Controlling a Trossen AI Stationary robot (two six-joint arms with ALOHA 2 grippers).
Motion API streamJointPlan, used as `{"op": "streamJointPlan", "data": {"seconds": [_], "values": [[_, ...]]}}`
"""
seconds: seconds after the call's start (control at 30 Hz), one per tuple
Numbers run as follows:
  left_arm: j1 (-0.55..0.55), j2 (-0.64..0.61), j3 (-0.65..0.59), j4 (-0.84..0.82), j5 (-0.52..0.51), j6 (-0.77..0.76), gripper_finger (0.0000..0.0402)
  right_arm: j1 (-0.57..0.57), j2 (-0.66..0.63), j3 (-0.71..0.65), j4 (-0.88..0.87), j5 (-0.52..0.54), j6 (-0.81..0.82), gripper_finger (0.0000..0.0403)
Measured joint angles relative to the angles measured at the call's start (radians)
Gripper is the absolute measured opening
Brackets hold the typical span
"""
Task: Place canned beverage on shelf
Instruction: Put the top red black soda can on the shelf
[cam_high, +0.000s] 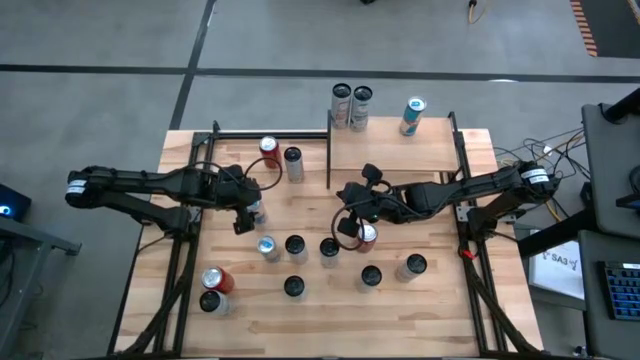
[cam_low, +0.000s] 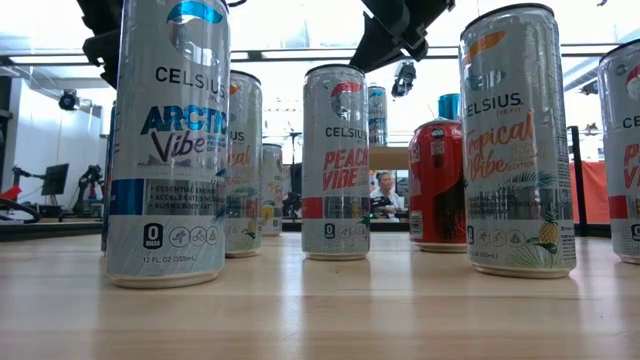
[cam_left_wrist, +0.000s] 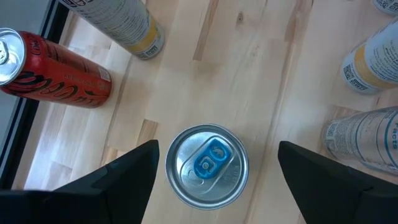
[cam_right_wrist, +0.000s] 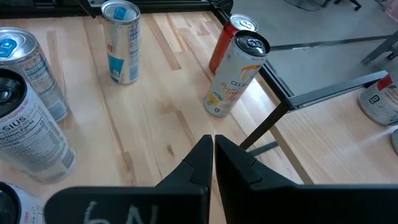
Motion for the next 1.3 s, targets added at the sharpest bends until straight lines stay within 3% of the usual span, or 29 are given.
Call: {"op": "streamJointPlan", "data": {"seconds": [0.5,0.9,1.0,1.17,1.3], "values": [[0.021,0.000,0.000,0.155,-0.080,0.153,0.0313,0.018,-0.005,0.005,-0.038,-0.001,-0.009,0.0009],[0.233,0.001,0.000,0.315,-0.071,0.383,0.0313,0.024,-0.040,0.007,-0.059,0.000,-0.041,0.0009],[0.332,0.008,0.000,0.364,-0.010,0.445,0.0313,0.024,-0.080,0.008,-0.067,0.000,-0.038,0.0009],[0.520,0.050,0.000,0.462,0.187,0.515,0.0313,0.024,-0.124,0.008,-0.052,0.002,-0.053,0.0009],[0.645,0.125,0.026,0.480,0.251,0.473,0.0313,0.024,-0.129,0.008,-0.044,0.002,-0.077,0.0009]]}}
